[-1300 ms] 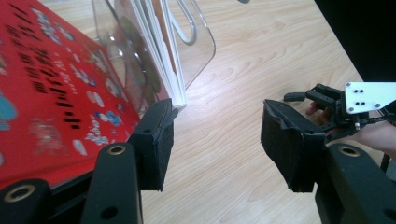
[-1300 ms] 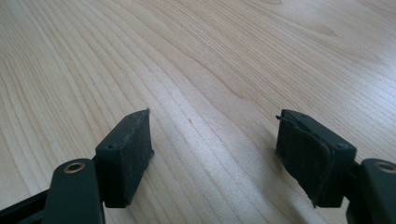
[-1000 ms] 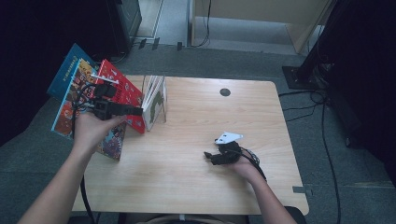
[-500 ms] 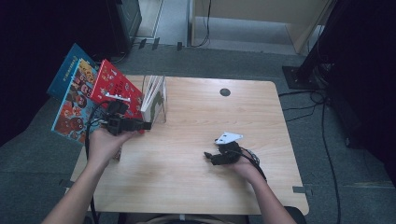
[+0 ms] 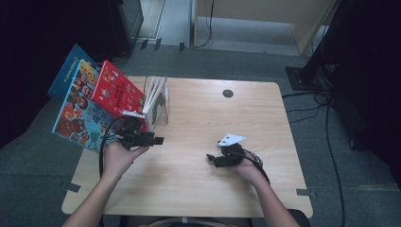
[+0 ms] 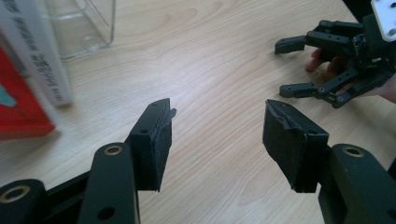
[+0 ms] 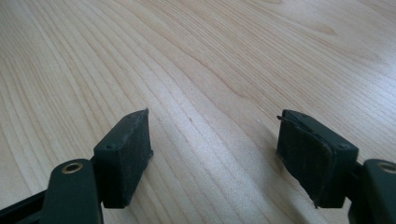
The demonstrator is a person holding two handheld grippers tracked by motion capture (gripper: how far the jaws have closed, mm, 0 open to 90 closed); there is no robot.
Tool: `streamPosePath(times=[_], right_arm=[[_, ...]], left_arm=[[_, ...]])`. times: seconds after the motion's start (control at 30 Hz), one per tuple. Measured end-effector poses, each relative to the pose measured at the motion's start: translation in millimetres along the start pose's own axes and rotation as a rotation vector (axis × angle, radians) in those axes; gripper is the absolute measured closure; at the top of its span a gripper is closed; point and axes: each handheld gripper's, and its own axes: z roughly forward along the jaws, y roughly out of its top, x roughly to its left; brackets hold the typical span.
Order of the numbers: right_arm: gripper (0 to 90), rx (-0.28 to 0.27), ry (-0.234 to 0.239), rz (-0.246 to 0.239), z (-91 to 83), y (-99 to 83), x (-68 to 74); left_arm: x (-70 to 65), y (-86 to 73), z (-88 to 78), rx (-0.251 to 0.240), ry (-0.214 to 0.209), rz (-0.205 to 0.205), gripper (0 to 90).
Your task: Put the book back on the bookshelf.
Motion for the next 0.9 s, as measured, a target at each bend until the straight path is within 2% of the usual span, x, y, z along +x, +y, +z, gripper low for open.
streamPosePath(times=[0.17,0.5,0.6,0.7,0.8,0.9], right_arm=[[25.6,-0.001,0.0,0.002,0.0,0.0,0.1],[25.4,0.0,-0.003,0.004,0.1,0.1,0.6],[25.4,0.0,-0.003,0.005,0.2,0.1,0.6],[25.4,0.001,-0.003,0.006,0.1,0.2,0.8],[25.4,-0.001,-0.004,0.005,0.2,0.2,0.7],[25.4,-0.001,-0.005,0.007,0.2,0.2,0.9]], left_arm=[[-0.1,-6.4,14.2,0.026,-0.01,0.003,42.7],[-2.7,-19.6,35.7,0.035,-0.036,0.012,42.0],[-3.2,-24.2,41.0,0.034,-0.029,0.021,42.2],[-3.2,-27.5,45.4,0.054,-0.029,0.024,42.0],[-1.4,-31.3,48.7,0.054,-0.038,0.013,42.0],[-0.5,-36.5,52.5,0.061,-0.031,0.025,41.8]])
